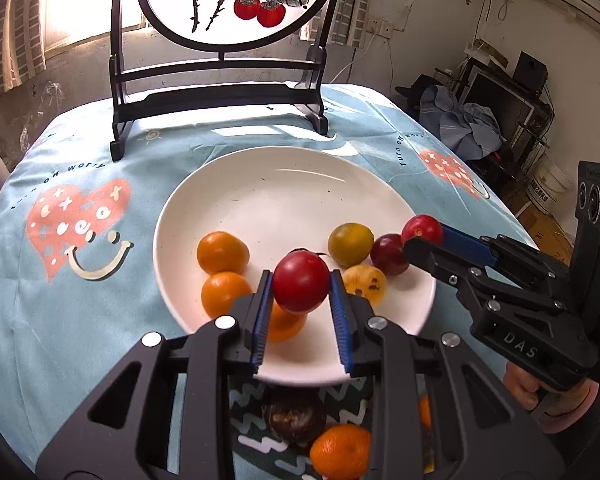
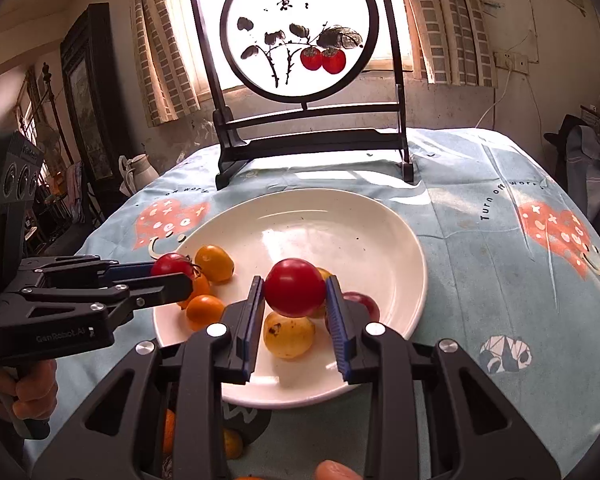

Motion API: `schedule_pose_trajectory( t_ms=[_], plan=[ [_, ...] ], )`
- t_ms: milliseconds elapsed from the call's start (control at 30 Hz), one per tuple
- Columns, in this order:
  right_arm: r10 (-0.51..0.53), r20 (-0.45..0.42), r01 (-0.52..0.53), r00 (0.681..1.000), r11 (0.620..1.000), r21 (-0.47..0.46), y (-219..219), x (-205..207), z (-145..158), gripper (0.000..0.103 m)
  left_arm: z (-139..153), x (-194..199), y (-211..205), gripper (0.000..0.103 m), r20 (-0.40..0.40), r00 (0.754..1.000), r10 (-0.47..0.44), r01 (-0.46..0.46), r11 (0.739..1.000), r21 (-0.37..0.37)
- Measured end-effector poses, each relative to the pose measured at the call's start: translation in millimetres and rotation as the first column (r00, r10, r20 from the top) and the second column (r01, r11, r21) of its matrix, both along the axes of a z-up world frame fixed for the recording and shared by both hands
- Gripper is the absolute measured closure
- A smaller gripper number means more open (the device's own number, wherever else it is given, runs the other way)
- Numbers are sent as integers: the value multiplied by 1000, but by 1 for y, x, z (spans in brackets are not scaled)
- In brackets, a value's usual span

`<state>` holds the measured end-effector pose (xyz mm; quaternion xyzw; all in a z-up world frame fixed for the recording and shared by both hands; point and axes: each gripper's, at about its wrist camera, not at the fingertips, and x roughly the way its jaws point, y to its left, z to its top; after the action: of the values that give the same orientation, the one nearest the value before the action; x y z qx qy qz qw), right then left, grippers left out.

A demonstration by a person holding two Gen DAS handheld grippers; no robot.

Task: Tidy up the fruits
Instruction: 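Carry both tomatoes onto the white plate and open both grippers, then grasp an orange with the right gripper while the left gripper grasps a red tomato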

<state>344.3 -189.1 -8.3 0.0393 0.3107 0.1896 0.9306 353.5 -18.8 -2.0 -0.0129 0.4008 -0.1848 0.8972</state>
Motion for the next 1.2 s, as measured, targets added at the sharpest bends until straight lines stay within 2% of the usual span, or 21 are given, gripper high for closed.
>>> schedule_pose_trajectory(
  t_ms=[233,333,367,400,433,500,667,700,833,900,1000,1200],
  plan=[
    [-6,-44,6,999,1000,-8,-6,31,-14,72,-18,41,-11,74,-39,999,39,-37,998,46],
    [11,-52,-11,999,1000,-10,-4,35,-18,66,-21,45,-10,73,-50,998,47,-45,998,37],
    [11,-55,-11,998,1000,-10,-4,34,-18,63,-20,43,-9,54,-48,997,53,-51,998,34],
    [15,-60,-15,998,1000,-4,-4,33,-17,62,-18,39,-8,26,-33,997,73,-71,997,38],
    [19,-61,-19,998,1000,6,-5,31,-16,58,-13,33,-6,23,-1,995,98,-98,994,43],
    [19,-56,-18,998,1000,21,-6,25,-11,54,-5,20,-2,23,38,994,98,-100,994,50],
    [43,-40,-41,998,998,54,-12,-1,4,54,15,-24,17,16,84,989,122,-125,992,26],
    [47,-36,-45,998,997,57,-13,-9,5,54,17,-35,20,11,93,987,131,-134,991,25],
    [65,-72,-57,995,993,107,-21,-42,-7,54,9,-79,38,9,126,977,172,-174,985,1],
    [90,-109,-78,990,991,109,-21,-57,-16,54,-4,-97,46,9,121,974,191,-190,982,-15],
    [115,-125,-106,985,991,79,-20,-80,-24,54,-24,-113,58,9,66,972,227,-228,974,13],
    [152,-170,-143,974,988,66,-16,-102,-35,54,-39,-130,83,9,15,961,278,-277,960,-44]
  ],
)
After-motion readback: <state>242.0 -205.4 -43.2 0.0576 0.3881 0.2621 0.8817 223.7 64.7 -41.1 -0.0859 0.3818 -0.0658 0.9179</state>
